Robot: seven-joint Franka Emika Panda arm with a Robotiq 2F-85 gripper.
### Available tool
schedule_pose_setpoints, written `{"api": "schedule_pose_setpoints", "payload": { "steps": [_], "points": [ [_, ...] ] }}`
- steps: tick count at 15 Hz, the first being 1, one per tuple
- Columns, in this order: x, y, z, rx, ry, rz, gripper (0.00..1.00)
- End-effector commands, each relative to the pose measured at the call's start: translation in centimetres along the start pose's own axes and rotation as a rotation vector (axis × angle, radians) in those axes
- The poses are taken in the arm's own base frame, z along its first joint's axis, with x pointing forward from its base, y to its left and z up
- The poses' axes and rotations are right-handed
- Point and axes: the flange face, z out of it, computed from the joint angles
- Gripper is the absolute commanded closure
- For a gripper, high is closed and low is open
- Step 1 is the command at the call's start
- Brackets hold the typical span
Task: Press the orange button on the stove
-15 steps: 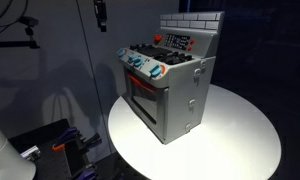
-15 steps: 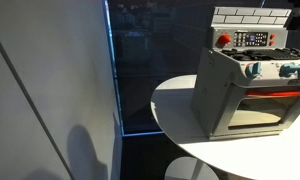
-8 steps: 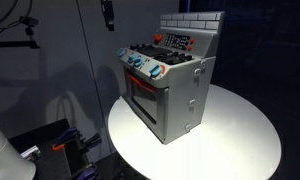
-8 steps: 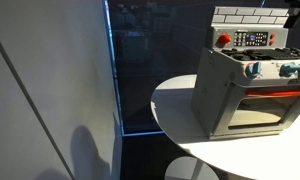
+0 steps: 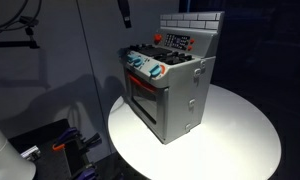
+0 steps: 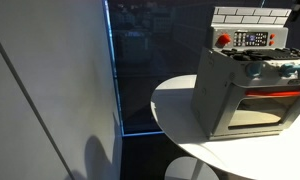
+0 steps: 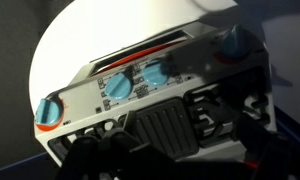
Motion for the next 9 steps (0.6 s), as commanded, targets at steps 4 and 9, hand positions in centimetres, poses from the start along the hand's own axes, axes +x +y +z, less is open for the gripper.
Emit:
{"api": "schedule_pose_setpoints", "payload": {
  "steps": [4, 9],
  "points": [
    [5.6, 1.7, 0.7, -0.063, 0.080, 0.138, 0.00],
    [9.9, 2.6, 2.3, -0.110, 0.122, 0.211, 0.00]
  ]
}}
